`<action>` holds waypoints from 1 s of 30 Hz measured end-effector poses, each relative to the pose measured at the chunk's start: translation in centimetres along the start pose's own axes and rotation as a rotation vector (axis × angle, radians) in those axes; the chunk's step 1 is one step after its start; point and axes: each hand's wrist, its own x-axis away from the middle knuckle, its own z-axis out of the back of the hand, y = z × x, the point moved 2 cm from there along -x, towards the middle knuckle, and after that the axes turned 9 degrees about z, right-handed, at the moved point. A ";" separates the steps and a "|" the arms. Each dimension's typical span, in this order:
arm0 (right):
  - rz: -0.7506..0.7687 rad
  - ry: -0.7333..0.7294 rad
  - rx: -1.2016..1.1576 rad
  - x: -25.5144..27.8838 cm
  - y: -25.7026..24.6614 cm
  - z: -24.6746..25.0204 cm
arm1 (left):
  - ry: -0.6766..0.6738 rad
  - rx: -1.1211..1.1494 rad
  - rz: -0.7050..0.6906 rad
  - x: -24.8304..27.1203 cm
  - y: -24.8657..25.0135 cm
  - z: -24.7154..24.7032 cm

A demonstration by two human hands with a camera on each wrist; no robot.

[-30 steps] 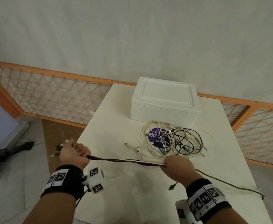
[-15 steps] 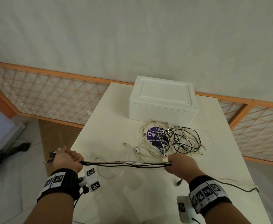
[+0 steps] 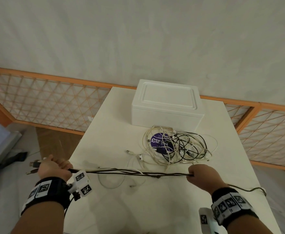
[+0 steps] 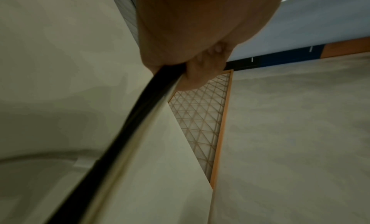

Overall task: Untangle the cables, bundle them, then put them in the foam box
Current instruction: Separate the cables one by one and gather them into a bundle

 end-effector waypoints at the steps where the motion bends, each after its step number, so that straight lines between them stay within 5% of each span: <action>1: -0.019 -0.001 0.001 0.1 0.3 0.0 | 0.003 -0.029 -0.008 -0.3 0.1 0.1; 9: -0.175 -0.040 0.040 1.4 3.4 1.2 | 0.062 -0.060 -0.036 -0.9 0.6 0.8; 15: 0.046 -0.039 0.151 -0.9 -3.0 3.7 | -0.285 -0.835 -0.323 6.7 -5.5 -7.8; 20: 0.154 0.020 0.129 -1.8 -9.9 6.2 | -0.641 -1.317 -0.392 13.4 -14.2 -12.1; 23: 0.194 0.110 0.122 -1.7 -11.6 7.2 | -0.612 -1.357 -0.323 13.7 -17.7 -12.3; 30: 0.227 0.044 0.152 -1.3 -8.7 6.5 | -0.566 -1.570 -0.202 10.9 -18.6 -9.6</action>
